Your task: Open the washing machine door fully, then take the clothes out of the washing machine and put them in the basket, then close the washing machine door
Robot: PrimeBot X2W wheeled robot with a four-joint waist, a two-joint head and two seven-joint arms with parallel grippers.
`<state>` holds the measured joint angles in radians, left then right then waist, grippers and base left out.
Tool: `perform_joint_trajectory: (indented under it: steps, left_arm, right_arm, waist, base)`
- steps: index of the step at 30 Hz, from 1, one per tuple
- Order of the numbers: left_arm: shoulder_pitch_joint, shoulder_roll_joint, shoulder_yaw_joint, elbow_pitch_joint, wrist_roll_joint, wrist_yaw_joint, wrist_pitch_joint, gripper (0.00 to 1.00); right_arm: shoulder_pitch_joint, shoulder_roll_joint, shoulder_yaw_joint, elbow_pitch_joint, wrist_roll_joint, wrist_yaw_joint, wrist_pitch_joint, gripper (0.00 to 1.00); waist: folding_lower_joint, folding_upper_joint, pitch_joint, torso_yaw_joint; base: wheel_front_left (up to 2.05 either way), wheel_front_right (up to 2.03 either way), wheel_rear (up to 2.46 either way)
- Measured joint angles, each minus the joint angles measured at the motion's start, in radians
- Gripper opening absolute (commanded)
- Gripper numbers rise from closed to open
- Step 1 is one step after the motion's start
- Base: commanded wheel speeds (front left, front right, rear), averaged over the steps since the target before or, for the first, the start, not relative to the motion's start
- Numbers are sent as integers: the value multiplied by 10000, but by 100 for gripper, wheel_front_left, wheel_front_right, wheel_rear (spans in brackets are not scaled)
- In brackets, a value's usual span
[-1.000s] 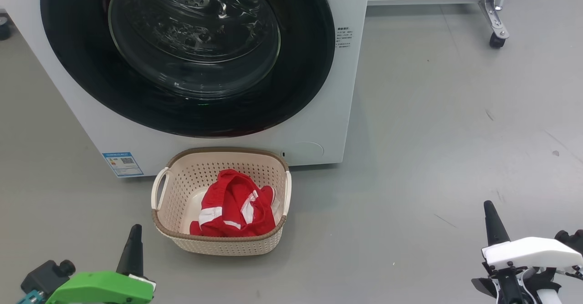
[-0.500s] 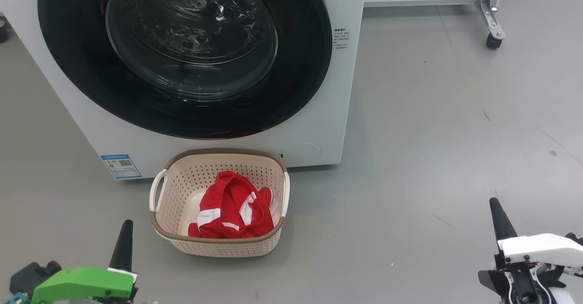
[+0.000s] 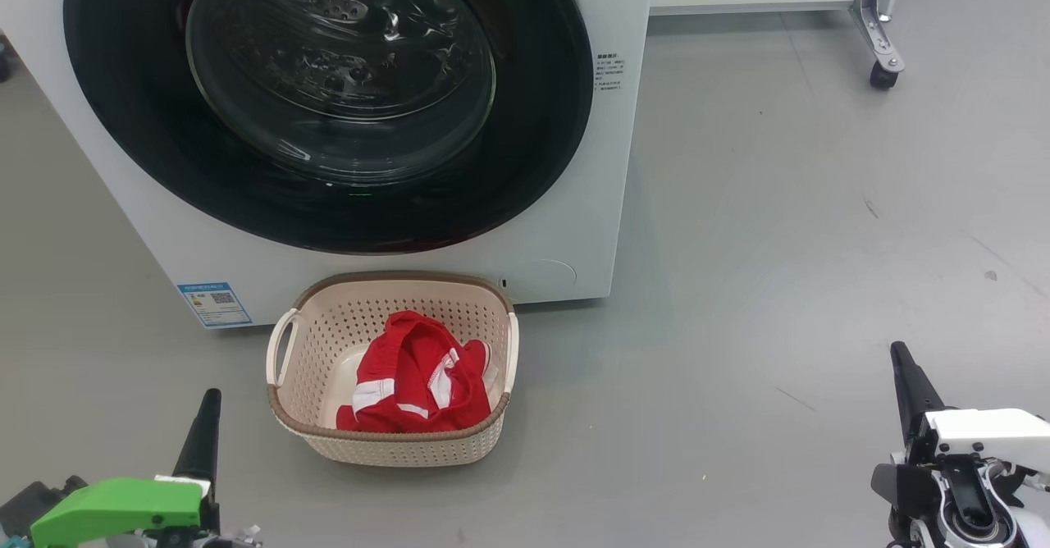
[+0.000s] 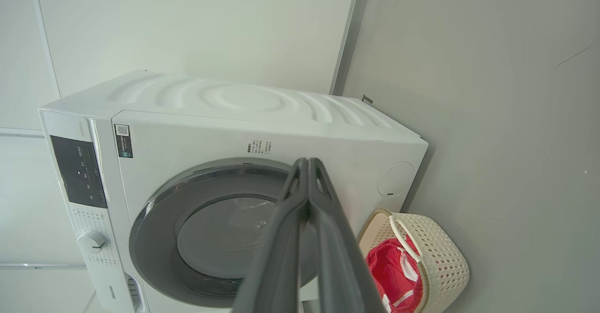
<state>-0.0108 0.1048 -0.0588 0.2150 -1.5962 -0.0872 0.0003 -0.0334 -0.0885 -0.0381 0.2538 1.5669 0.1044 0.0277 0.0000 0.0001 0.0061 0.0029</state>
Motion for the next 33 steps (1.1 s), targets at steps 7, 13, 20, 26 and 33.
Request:
perform_joint_trajectory:
  steps: [7,13,20,26,33]
  left_arm:
    - [-166,23,228,157,-859,-163,165,0]
    - [-202,23,242,251,-1080,-234,165,0]
    - [-212,23,245,307,-1083,-240,165,0]
    - [-217,23,249,349,-1083,-242,174,0]
    - [-239,23,255,378,-1083,-249,174,0]
  right_arm:
    - [-103,12,-215,92,863,88,207,0]
    - [-200,13,-236,119,945,90,213,0]
    - [-200,13,-244,134,945,90,213,0]
    - [-201,15,-247,153,945,90,215,0]
    - [-202,17,-251,173,945,92,215,0]
  waist:
    - [1,0,-21,-33]
    - [1,0,-23,-33]
    - [1,0,-25,-32]
    - [1,0,-27,-32]
    - [1,0,-28,-31]
  base:
    - [0,0,0]
    - [0,0,0]
    - [0,0,0]
    - [0,0,0]
    - [0,0,0]
